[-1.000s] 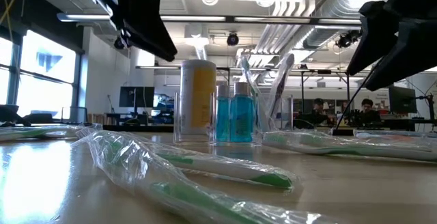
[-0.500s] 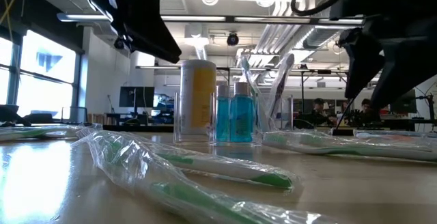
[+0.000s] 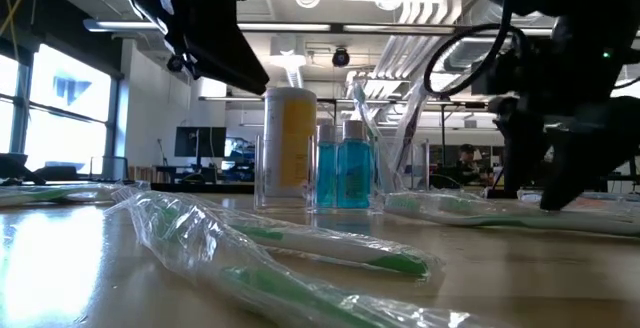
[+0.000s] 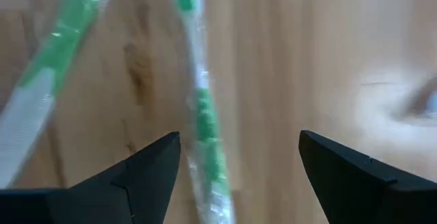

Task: Pick & Place toothbrushing station
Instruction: Put the green toothbrush into the transparent organizer

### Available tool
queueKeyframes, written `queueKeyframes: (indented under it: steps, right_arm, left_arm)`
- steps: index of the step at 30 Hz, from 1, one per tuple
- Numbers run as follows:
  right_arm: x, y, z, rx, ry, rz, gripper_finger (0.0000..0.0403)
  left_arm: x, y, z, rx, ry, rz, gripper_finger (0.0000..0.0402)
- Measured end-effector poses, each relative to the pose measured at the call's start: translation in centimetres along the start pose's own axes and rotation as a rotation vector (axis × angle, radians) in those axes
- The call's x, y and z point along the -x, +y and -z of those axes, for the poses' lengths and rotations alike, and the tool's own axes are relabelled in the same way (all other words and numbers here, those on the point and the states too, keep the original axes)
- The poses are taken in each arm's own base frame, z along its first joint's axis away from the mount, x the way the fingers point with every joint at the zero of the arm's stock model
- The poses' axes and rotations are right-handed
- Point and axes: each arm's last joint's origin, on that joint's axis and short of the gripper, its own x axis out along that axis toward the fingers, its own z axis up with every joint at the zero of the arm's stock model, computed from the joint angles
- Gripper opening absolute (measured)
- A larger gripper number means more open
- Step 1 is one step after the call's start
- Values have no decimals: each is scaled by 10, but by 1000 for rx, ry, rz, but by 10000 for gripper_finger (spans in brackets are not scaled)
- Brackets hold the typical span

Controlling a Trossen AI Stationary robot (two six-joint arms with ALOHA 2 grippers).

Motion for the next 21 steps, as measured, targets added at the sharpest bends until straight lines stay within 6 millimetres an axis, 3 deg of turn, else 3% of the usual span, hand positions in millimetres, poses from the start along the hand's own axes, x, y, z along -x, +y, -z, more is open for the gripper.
queueKeyframes:
  steps: [5, 12, 16, 21]
  right_arm:
    - [-7, 3, 2, -15, -28, -65, 291]
    - [-18, 1, 5, -12, 9, -21, 275]
    - [-21, -1, 5, -19, 27, -26, 224]
    - [-22, -1, 4, -22, 43, -57, 113]
  left_arm:
    - [-1, 0, 0, -1, 0, -2, 138]
    - [-4, -1, 2, 22, 10, -6, 138]
    - [-10, -2, 6, 15, 29, -11, 138]
    - [-18, -3, 12, 1, 62, -14, 138]
